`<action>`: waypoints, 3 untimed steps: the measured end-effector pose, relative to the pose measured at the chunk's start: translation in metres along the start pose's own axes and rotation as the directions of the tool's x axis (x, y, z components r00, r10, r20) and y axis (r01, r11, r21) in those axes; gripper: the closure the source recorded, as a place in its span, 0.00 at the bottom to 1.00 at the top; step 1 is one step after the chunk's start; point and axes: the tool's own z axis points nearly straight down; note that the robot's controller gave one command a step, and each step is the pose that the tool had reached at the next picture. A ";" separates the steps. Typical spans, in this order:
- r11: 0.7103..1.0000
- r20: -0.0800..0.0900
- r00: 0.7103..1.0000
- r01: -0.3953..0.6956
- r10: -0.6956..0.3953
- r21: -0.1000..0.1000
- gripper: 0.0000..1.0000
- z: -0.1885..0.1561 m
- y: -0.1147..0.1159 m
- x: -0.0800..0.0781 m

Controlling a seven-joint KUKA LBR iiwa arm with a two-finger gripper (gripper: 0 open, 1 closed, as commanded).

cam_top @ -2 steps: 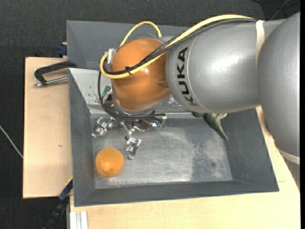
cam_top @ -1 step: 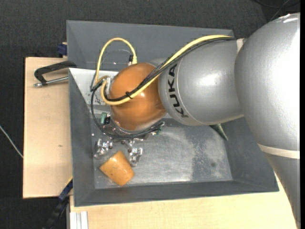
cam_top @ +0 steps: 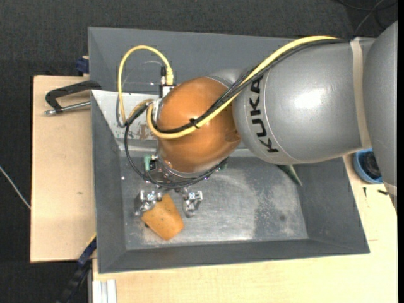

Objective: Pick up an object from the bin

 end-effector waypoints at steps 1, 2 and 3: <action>0.965 -0.003 0.965 0.260 -0.260 -0.006 0.00 0.073 -0.011 0.005; 0.966 -0.003 0.966 0.259 -0.259 -0.006 1.00 0.072 -0.011 0.005; 0.775 0.000 0.775 0.631 -0.631 0.003 1.00 -0.125 -0.015 -0.012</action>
Offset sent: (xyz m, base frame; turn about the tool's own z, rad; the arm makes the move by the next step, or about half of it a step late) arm 0.0102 -0.0063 -0.0748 -0.2661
